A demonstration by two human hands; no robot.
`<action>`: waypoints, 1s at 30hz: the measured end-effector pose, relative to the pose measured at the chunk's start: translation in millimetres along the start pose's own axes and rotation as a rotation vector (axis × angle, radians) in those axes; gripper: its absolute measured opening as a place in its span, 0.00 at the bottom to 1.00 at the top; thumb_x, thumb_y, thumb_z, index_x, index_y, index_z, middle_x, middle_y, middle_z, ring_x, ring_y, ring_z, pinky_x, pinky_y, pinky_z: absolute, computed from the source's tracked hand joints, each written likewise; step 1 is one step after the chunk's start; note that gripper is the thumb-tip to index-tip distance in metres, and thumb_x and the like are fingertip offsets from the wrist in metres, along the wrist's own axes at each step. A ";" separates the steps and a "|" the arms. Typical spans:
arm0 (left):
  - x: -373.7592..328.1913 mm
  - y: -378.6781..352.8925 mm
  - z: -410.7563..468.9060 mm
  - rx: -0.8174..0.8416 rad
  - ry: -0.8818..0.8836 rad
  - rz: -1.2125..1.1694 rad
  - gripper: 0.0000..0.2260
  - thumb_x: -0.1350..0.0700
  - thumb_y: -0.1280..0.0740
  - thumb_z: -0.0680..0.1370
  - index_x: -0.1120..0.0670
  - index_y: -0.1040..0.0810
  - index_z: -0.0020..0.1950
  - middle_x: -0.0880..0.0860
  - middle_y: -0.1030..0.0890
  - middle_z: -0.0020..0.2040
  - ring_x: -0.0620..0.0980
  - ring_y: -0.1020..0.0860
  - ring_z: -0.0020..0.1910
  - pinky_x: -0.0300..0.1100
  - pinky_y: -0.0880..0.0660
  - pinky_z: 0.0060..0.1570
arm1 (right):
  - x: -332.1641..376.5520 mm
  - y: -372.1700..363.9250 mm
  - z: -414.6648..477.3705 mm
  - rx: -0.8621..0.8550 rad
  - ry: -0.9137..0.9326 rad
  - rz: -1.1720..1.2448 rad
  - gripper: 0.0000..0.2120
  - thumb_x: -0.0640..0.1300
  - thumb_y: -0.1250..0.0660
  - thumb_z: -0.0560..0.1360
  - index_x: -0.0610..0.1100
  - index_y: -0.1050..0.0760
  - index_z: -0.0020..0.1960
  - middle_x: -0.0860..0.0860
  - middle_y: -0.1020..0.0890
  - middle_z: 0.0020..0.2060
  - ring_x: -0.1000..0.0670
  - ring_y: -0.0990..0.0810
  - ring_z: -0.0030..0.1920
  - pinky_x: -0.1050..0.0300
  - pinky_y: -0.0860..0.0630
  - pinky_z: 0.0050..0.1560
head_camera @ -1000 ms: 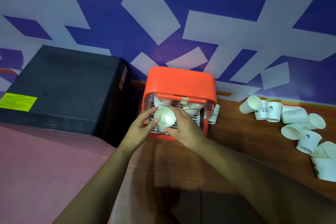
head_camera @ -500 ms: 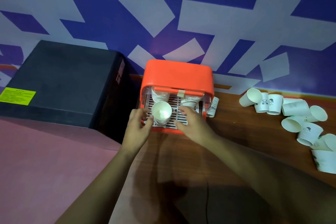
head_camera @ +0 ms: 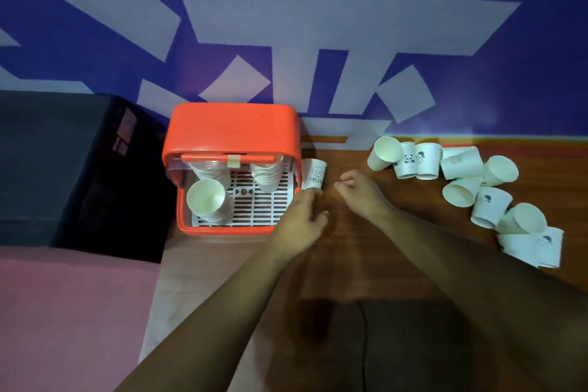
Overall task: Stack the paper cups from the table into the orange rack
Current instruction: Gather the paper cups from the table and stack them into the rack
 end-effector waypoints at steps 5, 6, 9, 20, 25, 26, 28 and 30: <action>1.2 -36.1 54.7 -0.149 0.164 0.033 0.22 0.59 0.35 0.80 0.64 0.35 0.72 0.63 0.31 0.69 0.60 0.33 0.70 0.46 0.38 0.70 | -19.9 -13.1 51.8 0.094 -0.085 0.221 0.23 0.53 0.36 0.75 0.47 0.29 0.68 0.46 0.21 0.62 0.44 0.21 0.61 0.43 0.25 0.64; 4.2 -41.8 65.7 -0.195 0.202 0.042 0.23 0.58 0.35 0.80 0.65 0.36 0.72 0.65 0.31 0.69 0.62 0.33 0.70 0.48 0.38 0.69 | -22.9 -16.3 59.4 0.114 -0.090 0.259 0.24 0.54 0.38 0.76 0.50 0.31 0.70 0.47 0.23 0.65 0.45 0.22 0.63 0.43 0.26 0.65; 9.5 -55.9 89.8 -0.256 0.289 0.061 0.24 0.56 0.37 0.82 0.66 0.39 0.73 0.69 0.32 0.69 0.67 0.34 0.69 0.51 0.38 0.68 | -23.2 -23.1 66.6 0.204 -0.142 0.416 0.23 0.58 0.42 0.78 0.57 0.34 0.73 0.52 0.26 0.68 0.47 0.25 0.66 0.43 0.26 0.65; 24.4 -79.7 116.0 -0.303 0.451 -0.068 0.23 0.41 0.40 0.81 0.62 0.23 0.57 0.63 0.21 0.55 0.62 0.25 0.59 0.51 0.29 0.61 | -67.3 13.7 54.9 0.325 -0.245 0.654 0.17 0.53 0.45 0.83 0.48 0.24 0.64 0.47 0.21 0.60 0.41 0.20 0.58 0.46 0.25 0.59; 8.9 -96.4 119.0 -0.262 0.474 -0.238 0.22 0.43 0.32 0.78 0.59 0.29 0.61 0.52 0.23 0.54 0.51 0.24 0.53 0.45 0.27 0.54 | -82.8 39.6 43.5 0.325 -0.182 0.705 0.14 0.47 0.42 0.83 0.45 0.25 0.64 0.48 0.19 0.60 0.46 0.19 0.58 0.45 0.23 0.61; 8.4 -100.4 119.4 -0.277 0.461 -0.267 0.21 0.45 0.30 0.78 0.59 0.30 0.60 0.53 0.23 0.53 0.51 0.24 0.52 0.45 0.27 0.53 | -82.9 44.7 41.8 0.325 -0.164 0.720 0.13 0.45 0.42 0.82 0.44 0.24 0.64 0.47 0.19 0.59 0.47 0.19 0.58 0.46 0.23 0.61; 8.8 -106.5 122.0 -0.315 0.461 -0.317 0.20 0.49 0.28 0.77 0.58 0.31 0.59 0.53 0.24 0.53 0.51 0.23 0.50 0.46 0.26 0.52 | -81.5 55.5 40.0 0.338 -0.146 0.741 0.13 0.43 0.41 0.82 0.41 0.24 0.63 0.46 0.18 0.59 0.47 0.19 0.59 0.46 0.22 0.60; 8.6 -110.7 126.0 -0.323 0.528 -0.496 0.20 0.52 0.26 0.76 0.58 0.31 0.61 0.54 0.23 0.54 0.51 0.22 0.50 0.48 0.23 0.53 | -79.9 66.5 40.6 0.348 -0.130 0.745 0.13 0.41 0.41 0.82 0.39 0.23 0.62 0.44 0.17 0.56 0.46 0.18 0.57 0.46 0.21 0.59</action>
Point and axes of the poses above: each hand's wrist, its own z-axis towards the middle knuckle, its own y-axis out of the back of the hand, x = y × z, the point moved 1 cm from there along z, towards the middle knuckle
